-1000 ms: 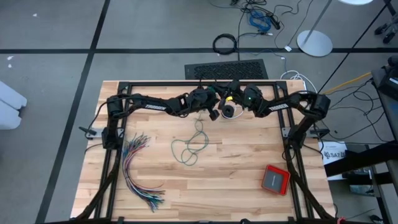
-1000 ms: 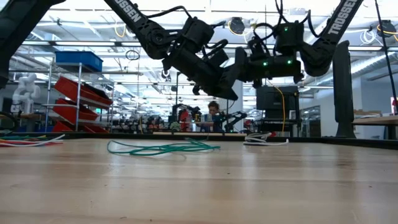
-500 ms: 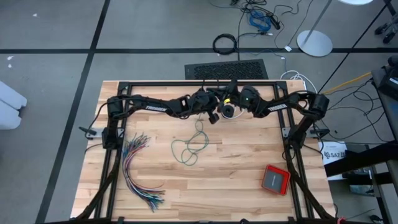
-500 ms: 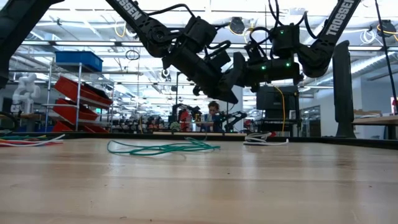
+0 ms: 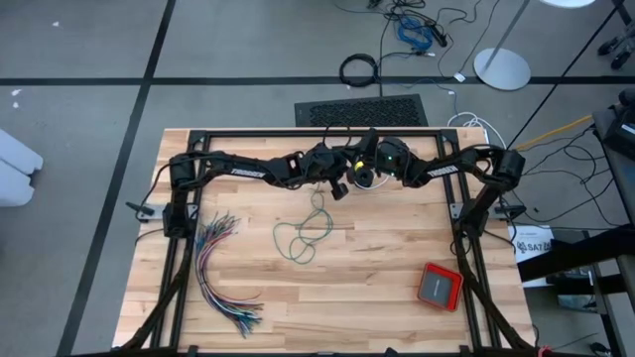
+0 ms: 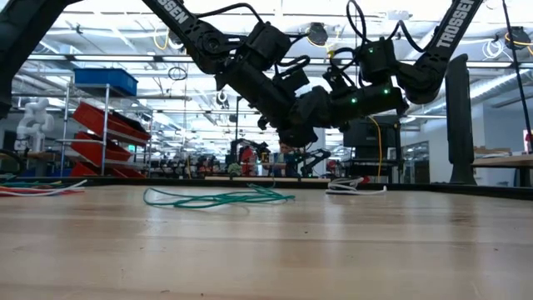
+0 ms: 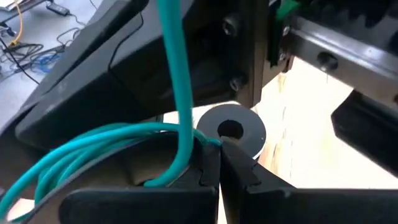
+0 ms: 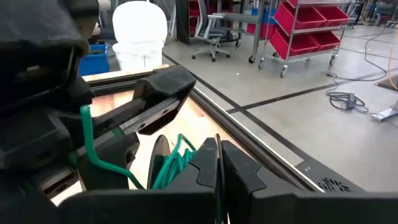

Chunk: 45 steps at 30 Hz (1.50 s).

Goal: Coil cords
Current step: Coil the green wire onto the spool

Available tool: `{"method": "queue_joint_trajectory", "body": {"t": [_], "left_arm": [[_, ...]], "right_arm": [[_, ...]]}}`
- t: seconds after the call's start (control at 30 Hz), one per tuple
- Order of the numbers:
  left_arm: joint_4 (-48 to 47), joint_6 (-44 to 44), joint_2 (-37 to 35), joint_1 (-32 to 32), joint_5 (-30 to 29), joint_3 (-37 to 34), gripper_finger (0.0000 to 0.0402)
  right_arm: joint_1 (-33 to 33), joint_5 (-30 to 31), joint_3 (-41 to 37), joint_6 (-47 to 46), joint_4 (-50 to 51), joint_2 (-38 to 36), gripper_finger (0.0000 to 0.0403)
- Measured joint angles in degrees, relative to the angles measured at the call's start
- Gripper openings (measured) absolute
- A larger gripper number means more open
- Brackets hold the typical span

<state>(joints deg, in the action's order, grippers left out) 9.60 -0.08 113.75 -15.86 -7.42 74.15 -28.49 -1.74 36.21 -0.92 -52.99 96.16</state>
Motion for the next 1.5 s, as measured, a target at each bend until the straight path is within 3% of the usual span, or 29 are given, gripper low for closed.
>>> {"method": "queue_joint_trajectory", "body": {"t": [0.63,1.0,1.5], "left_arm": [[-6.02,-0.88,-5.32,-0.22,0.7,0.0,0.0],[-15.98,2.58,-9.36,-0.98,-1.59,0.0,0.0],[-19.41,6.5,-10.59,-4.16,-0.64,-0.56,0.0]], "right_arm": [[-0.04,1.52,-0.02,3.38,3.41,0.0,0.0],[0.13,1.51,-1.97,4.87,5.84,-4.96,0.0],[2.13,3.34,-3.3,3.8,8.41,-6.08,0.0]]}}
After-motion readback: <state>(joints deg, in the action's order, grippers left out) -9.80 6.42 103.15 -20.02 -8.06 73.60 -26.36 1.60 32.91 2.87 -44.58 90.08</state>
